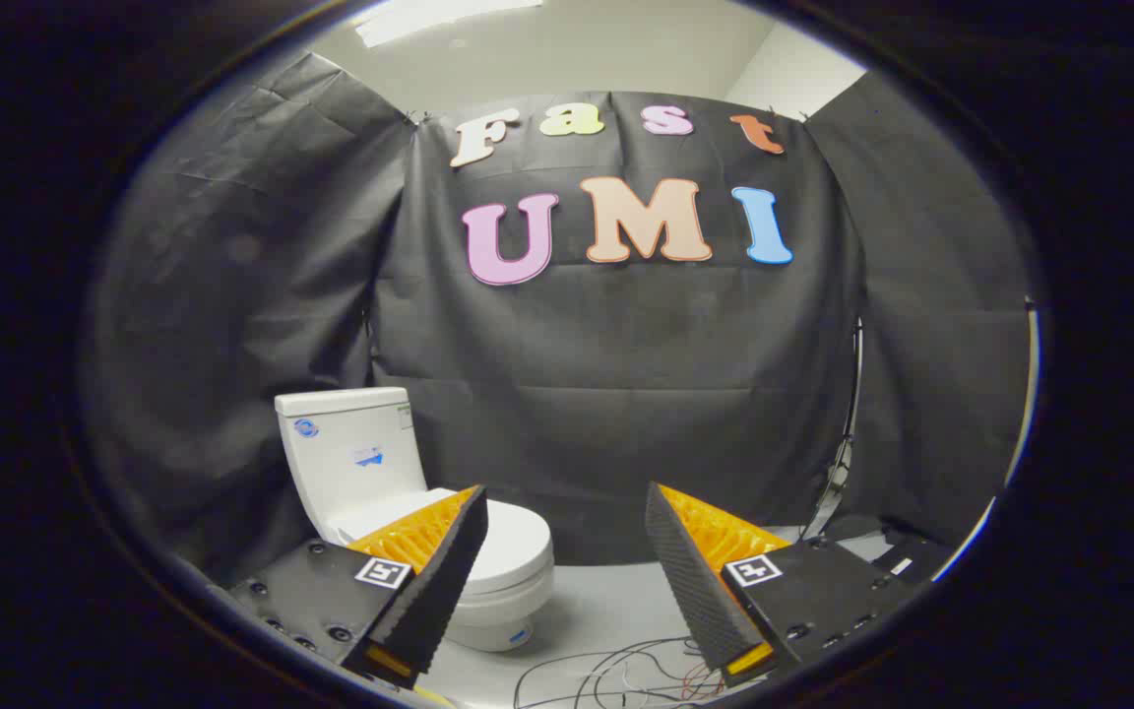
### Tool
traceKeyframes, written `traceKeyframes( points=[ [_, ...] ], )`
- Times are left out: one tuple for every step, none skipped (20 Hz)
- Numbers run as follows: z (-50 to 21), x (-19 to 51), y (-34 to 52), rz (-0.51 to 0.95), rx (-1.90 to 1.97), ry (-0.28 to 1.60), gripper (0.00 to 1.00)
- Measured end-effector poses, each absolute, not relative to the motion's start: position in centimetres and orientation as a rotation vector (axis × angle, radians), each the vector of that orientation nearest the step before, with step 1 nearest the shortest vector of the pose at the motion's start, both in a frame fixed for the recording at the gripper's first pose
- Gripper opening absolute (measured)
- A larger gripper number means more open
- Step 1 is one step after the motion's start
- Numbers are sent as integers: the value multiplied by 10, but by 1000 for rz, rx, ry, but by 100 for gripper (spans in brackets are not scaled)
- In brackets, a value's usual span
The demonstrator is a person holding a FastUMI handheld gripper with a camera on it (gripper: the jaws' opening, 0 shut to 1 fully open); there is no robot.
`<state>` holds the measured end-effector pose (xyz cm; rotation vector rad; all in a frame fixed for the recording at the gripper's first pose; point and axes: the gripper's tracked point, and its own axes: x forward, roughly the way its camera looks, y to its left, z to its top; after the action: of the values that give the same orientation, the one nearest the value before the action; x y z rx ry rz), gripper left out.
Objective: Open the toilet lid.
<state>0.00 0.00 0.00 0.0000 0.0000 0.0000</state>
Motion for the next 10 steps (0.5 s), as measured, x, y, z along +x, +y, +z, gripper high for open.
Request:
traceKeyframes(
  points=[
    [0,0,0,0,0,0,100],
    [0,0,0,-1,0,0,100],
    [1,1,0,-2,4,2,100],
    [1,-1,1,-1,0,-5,99],
    [1,0,1,1,-1,7,99],
    [2,-1,0,-1,3,-5,99],
    [0,1,-1,-3,7,1,99],
    [2,4,0,0,2,-7,99],
    [1,9,3,2,1,-1,99],
    [1,18,4,4,-9,2,99]
  ],
)
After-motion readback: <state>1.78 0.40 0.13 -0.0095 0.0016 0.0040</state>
